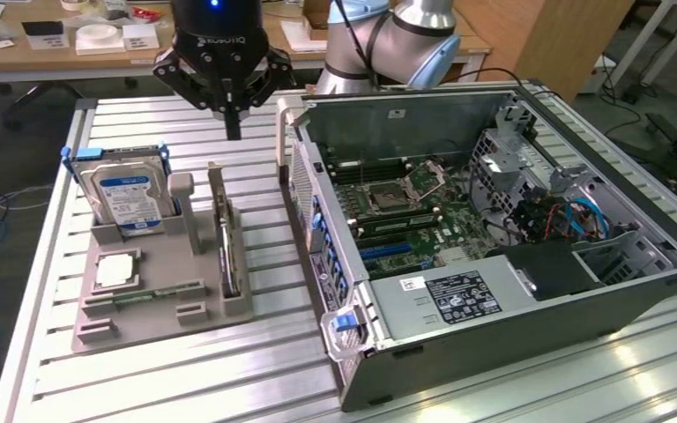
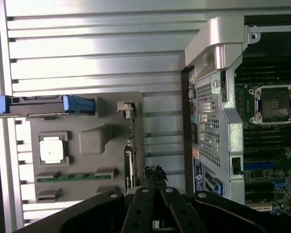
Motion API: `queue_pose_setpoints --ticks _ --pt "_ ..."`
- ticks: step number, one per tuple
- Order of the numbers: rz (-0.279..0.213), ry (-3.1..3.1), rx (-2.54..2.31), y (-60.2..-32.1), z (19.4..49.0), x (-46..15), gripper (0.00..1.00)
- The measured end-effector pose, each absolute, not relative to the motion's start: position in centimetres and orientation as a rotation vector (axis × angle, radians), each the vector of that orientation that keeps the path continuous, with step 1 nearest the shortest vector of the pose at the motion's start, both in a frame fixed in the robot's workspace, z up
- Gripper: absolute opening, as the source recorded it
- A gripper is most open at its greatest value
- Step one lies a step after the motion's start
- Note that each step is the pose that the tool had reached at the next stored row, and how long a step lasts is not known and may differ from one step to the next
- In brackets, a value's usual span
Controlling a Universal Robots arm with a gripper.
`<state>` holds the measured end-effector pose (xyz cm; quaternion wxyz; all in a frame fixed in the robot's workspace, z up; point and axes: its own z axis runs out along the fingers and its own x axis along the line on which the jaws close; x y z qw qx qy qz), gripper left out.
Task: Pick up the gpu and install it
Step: 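Reach for the gpu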
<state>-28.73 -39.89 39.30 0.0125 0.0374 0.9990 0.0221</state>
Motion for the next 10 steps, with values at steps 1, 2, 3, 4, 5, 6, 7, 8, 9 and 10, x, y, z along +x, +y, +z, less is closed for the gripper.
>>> queue_pose_setpoints --ticks 1,2,3,4,5,6,7,8,9,10 --pt "0.069 3.114 0.117 -39.9 39.3 -28.9 0.11" --pt "0.069 3.114 0.117 -39.9 39.3 -29.0 0.11" --pt "0.069 3.114 0.117 -39.9 39.3 -29.1 0.11" --pt "0.069 3.114 0.117 -39.9 39.3 -29.3 0.11" --pt "0.069 3.114 0.116 -39.9 39.3 -29.4 0.11" --pt "0.069 3.114 0.117 -39.9 39.3 -29.5 0.11" --pt "0.069 3.114 0.117 -39.9 39.3 -29.7 0.11" --pt "0.069 3.114 0.117 -39.9 39.3 -29.8 0.11" --pt "0.069 3.114 0.117 -39.9 39.3 -29.9 0.11" --pt "0.069 3.114 0.117 -39.9 39.3 -30.1 0.11"
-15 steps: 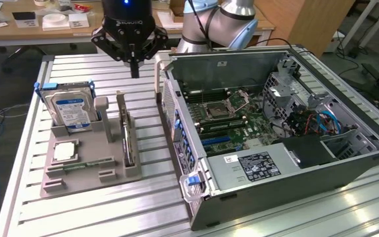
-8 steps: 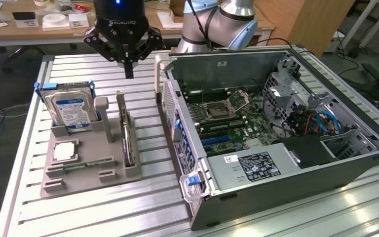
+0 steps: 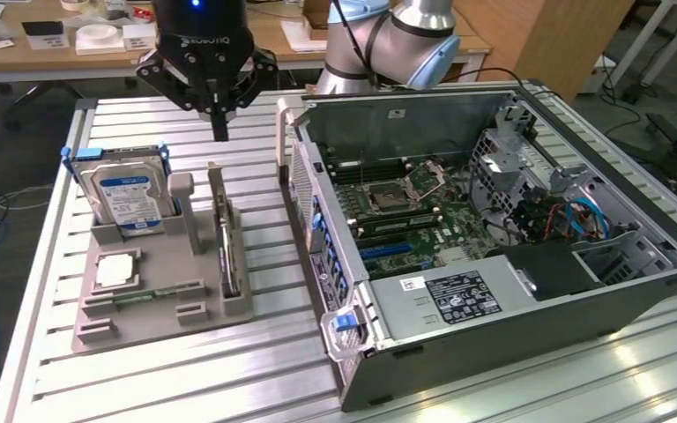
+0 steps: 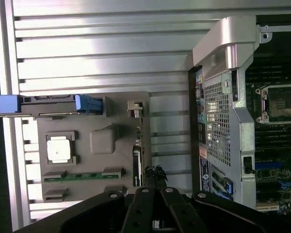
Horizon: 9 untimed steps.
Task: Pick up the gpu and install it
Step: 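Reach for the gpu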
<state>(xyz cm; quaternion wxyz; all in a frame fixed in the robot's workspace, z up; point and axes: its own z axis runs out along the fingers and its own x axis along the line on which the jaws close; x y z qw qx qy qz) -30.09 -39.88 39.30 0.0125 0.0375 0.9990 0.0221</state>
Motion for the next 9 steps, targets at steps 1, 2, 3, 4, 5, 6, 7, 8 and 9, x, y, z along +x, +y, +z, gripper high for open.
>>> queue_pose_setpoints --ticks 1,2,3,4,5,6,7,8,9 --pt "0.069 3.114 0.117 -39.88 39.3 -30.21 0.11" --pt "0.069 3.114 0.117 -39.88 39.3 -30.34 0.11" --pt "0.069 3.114 0.117 -39.88 39.3 -30.46 0.11" --pt "0.069 3.114 0.117 -39.88 39.3 -30.58 0.11" --pt "0.069 3.114 0.117 -39.88 39.3 -30.69 0.11" --pt "0.069 3.114 0.117 -39.88 39.3 -30.79 0.11" --pt "0.069 3.114 0.117 -39.89 39.3 -30.88 0.11" --pt "0.069 3.114 0.117 -39.89 39.31 -30.95 0.11" --pt "0.069 3.114 0.117 -39.89 39.3 -31.02 0.11"
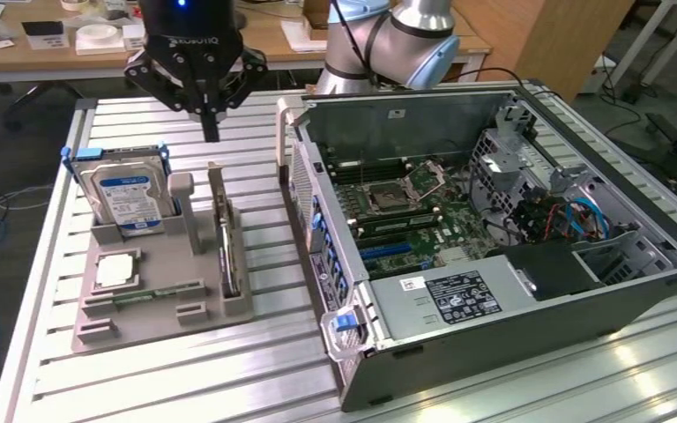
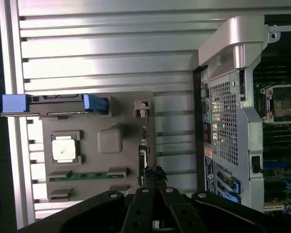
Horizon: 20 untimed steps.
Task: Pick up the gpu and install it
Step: 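Reach for the gpu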
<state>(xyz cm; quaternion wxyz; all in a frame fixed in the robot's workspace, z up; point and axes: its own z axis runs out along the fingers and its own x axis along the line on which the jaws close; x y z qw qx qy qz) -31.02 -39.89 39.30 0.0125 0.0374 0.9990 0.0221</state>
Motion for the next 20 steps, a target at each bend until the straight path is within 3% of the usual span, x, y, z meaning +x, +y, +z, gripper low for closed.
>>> queue_pose_setpoints --ticks 20 --pt "0.069 3.114 0.117 -39.9 39.3 -32.7 0.11"
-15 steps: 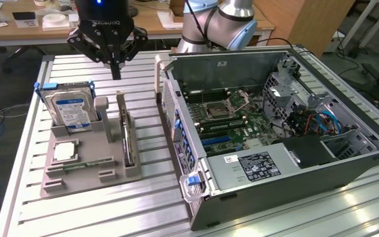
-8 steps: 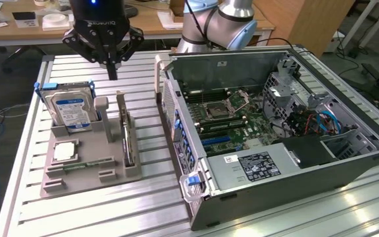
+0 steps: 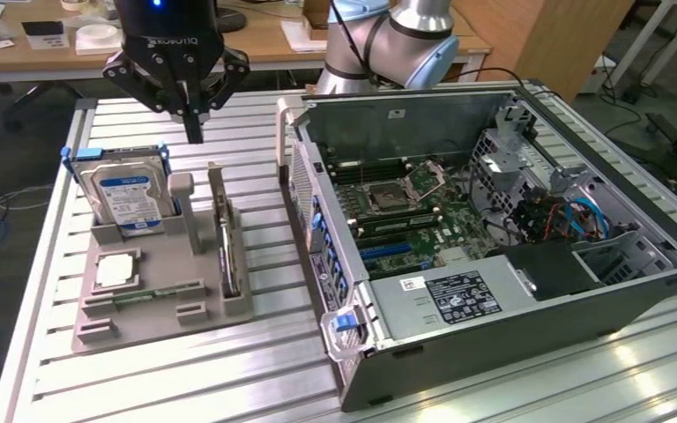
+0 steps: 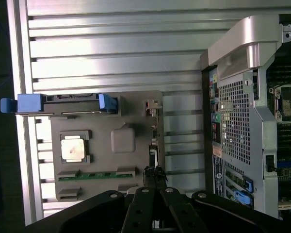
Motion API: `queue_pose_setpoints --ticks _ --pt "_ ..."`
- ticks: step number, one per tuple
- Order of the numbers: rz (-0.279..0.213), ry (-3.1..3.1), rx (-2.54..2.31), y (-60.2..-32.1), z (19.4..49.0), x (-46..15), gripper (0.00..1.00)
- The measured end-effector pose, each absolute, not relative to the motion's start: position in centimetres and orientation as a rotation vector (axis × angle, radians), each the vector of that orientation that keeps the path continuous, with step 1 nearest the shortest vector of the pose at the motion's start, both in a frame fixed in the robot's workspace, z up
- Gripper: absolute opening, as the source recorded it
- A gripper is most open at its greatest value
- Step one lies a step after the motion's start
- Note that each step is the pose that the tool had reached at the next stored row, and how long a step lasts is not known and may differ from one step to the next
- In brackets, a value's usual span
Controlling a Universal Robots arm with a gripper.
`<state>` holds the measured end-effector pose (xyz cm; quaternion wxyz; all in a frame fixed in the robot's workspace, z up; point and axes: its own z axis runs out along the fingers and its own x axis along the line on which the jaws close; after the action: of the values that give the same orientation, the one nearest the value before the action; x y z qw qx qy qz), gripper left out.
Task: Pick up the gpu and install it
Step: 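Reach for the gpu, then pick up the gpu and move the gpu toward the slot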
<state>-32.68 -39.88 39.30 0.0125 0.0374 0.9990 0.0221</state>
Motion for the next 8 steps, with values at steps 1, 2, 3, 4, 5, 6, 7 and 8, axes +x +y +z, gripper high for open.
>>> queue_pose_setpoints --ticks 1,2,3,4,5,6,7,8 --pt "0.069 3.114 0.117 -39.88 39.3 -32.68 0.11" --pt "0.069 3.114 0.117 -39.89 39.31 -32.68 0.11" --pt "0.069 3.114 0.117 -39.89 39.3 -32.68 0.11" --pt "0.069 3.114 0.117 -39.88 39.3 -32.68 0.11" --pt "0.069 3.114 0.117 -39.88 39.3 -32.68 0.11" --pt "0.069 3.114 0.117 -39.88 39.3 -32.68 0.11" --pt "0.069 3.114 0.117 -39.88 39.3 -32.68 0.11" --pt "0.069 3.114 0.117 -39.89 39.3 -32.68 0.11"
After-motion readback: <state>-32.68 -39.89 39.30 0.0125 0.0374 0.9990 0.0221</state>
